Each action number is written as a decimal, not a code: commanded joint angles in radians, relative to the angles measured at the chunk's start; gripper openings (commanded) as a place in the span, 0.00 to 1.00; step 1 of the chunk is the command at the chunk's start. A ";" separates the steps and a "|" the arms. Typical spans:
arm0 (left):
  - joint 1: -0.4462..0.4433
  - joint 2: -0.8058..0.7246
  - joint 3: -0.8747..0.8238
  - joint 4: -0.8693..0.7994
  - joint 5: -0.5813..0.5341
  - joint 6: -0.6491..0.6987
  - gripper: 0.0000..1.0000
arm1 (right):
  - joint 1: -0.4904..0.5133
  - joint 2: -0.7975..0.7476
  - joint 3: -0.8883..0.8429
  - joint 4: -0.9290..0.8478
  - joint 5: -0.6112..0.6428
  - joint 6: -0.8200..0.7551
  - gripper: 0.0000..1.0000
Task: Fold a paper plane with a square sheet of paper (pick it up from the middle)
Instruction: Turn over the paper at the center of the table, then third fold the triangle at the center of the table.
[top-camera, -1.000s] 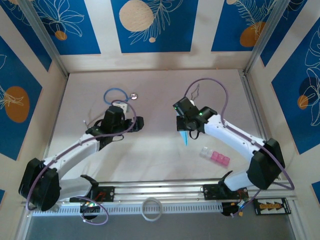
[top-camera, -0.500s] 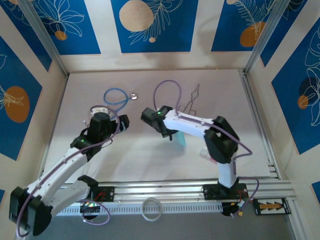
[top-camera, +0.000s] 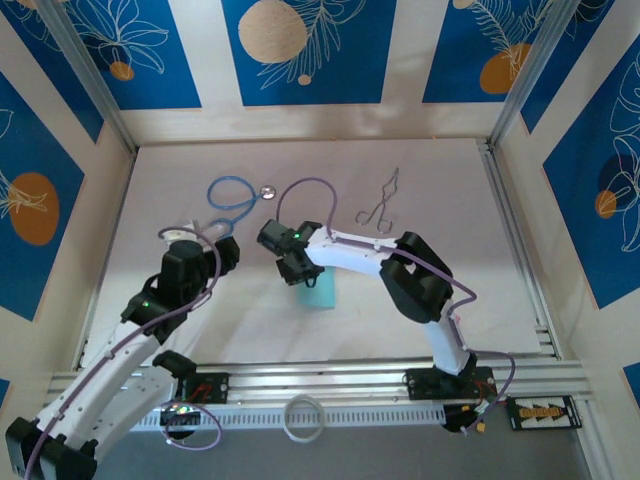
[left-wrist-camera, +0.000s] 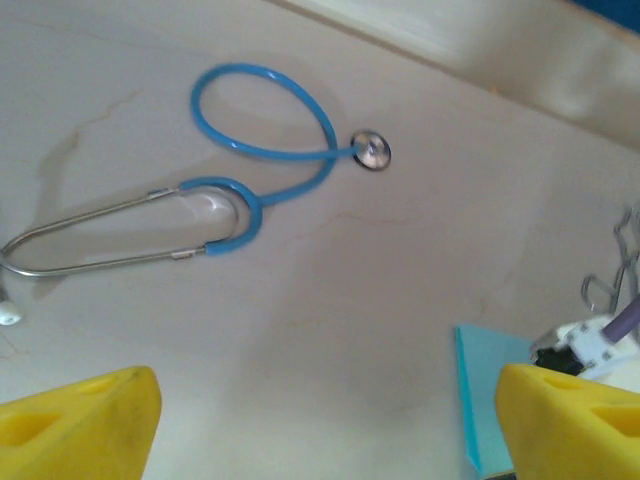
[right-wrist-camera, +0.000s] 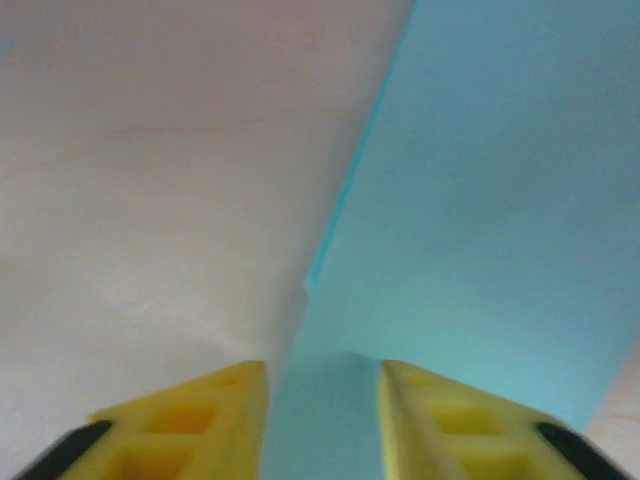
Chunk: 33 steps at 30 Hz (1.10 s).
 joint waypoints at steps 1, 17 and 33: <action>0.012 0.068 0.011 0.033 0.121 0.012 0.83 | -0.058 -0.166 -0.119 0.187 -0.227 0.023 0.43; 0.008 0.643 0.123 0.258 0.741 -0.098 0.55 | -0.395 -0.381 -0.710 0.708 -0.688 0.194 0.05; -0.016 0.855 0.170 0.299 0.873 -0.139 0.54 | -0.429 -0.244 -0.803 0.815 -0.691 0.271 0.02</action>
